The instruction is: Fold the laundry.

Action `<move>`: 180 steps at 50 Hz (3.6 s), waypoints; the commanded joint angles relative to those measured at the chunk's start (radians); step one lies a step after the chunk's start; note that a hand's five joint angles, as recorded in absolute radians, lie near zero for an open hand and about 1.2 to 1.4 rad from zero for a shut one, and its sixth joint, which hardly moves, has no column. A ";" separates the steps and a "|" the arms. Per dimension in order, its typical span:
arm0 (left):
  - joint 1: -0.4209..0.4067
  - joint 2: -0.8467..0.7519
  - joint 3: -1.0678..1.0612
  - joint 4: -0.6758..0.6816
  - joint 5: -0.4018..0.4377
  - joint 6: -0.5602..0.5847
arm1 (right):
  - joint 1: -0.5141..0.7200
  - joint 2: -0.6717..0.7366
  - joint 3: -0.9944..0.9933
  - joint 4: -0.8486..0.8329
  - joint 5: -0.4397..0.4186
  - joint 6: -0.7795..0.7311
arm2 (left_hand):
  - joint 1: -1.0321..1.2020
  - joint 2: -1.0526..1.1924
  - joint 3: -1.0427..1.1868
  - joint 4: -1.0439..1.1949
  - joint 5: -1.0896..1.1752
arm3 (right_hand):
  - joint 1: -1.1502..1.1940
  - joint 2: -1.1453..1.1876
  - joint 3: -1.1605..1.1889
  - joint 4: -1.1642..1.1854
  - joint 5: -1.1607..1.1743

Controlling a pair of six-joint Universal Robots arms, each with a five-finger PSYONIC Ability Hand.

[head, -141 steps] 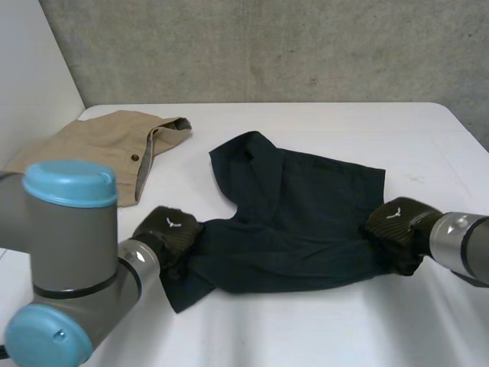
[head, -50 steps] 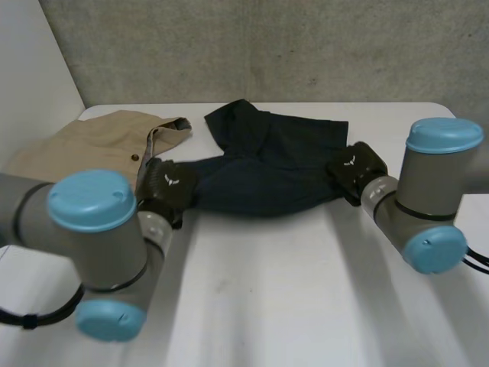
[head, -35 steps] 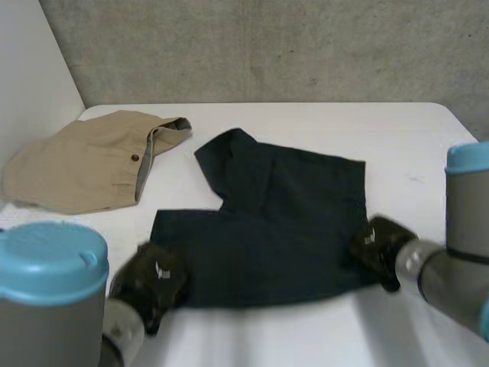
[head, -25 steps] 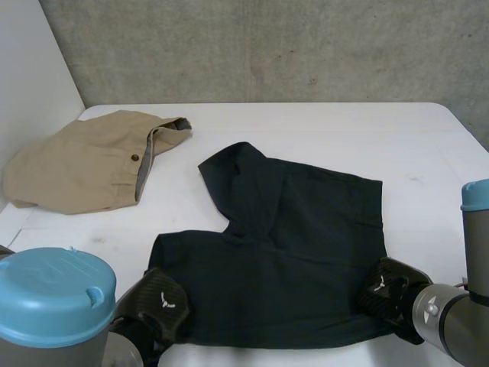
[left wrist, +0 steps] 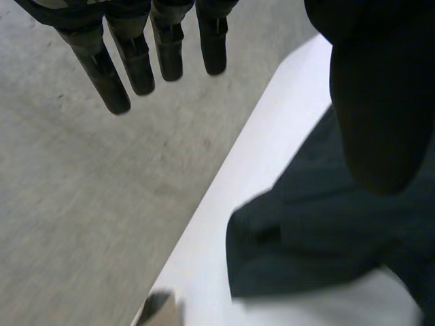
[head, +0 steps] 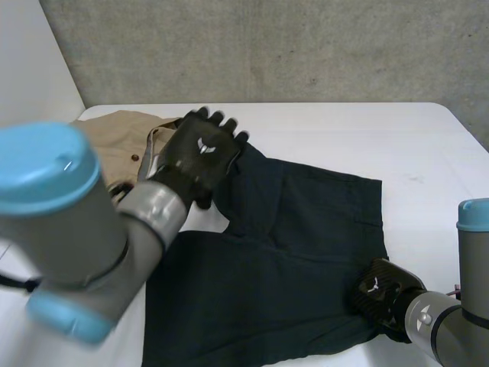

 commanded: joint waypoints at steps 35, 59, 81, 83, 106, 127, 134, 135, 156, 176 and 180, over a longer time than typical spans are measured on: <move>0.116 -0.884 0.886 -0.113 0.417 -0.066 | -0.011 0.042 0.033 -0.104 -0.002 0.003 | 0.845 0.844 0.849 0.850 0.843 | 0.415 0.225 0.213 0.203 0.230; 0.122 -0.615 0.527 0.045 0.093 0.315 | -0.008 0.045 0.042 -0.104 0.000 0.005 | 1.129 1.129 1.134 1.135 1.128 | 0.415 0.225 0.213 0.203 0.230; 0.072 -0.422 0.229 -0.062 -0.249 0.324 | 0.001 0.045 0.053 -0.104 0.001 0.006 | 1.129 1.129 1.134 1.135 1.128 | 0.415 0.225 0.213 0.203 0.230; 0.072 -0.425 0.231 -0.064 -0.267 0.323 | 0.001 0.045 0.053 -0.104 0.001 0.006 | 1.129 1.129 1.134 1.135 1.128 | 0.415 0.225 0.213 0.203 0.230; 0.059 -0.237 0.142 -0.055 -0.270 -0.070 | -0.008 0.042 0.016 -0.147 0.001 0.083 | -0.059 -0.060 -0.054 -0.054 -0.061 | 0.415 0.225 0.213 0.203 0.230; 0.050 0.219 -0.390 -0.357 -0.092 -0.294 | -0.046 0.042 -0.033 -0.162 0.001 0.210 | 0.246 0.245 0.251 0.251 0.245 | 0.415 0.225 0.213 0.203 0.230; 0.007 0.224 -0.467 -0.361 -0.102 -0.293 | -0.046 0.041 -0.035 -0.162 0.003 0.212 | 0.261 0.260 0.266 0.266 0.260 | 0.415 0.225 0.213 0.203 0.230; 0.000 0.222 -0.473 -0.363 -0.103 -0.294 | -0.048 0.041 -0.035 -0.163 0.001 0.214 | 0.261 0.260 0.266 0.266 0.259 | 0.415 0.225 0.213 0.203 0.230; -0.045 0.144 -0.470 -0.348 -0.169 -0.291 | -0.069 0.035 -0.045 -0.156 0.003 0.241 | 1.129 1.129 1.134 1.135 1.128 | 0.415 0.225 0.213 0.203 0.230; -0.151 0.284 -0.404 -0.635 -0.197 -0.023 | -0.161 -0.320 0.028 0.254 -0.038 -0.061 | 1.129 1.129 1.134 1.135 1.128 | 0.415 0.225 0.213 0.203 0.230; -0.120 0.235 -0.311 -0.488 -0.197 -0.023 | -0.170 -0.318 0.030 0.234 -0.121 -0.034 | 1.129 1.129 1.134 1.135 1.128 | 0.415 0.225 0.213 0.203 0.230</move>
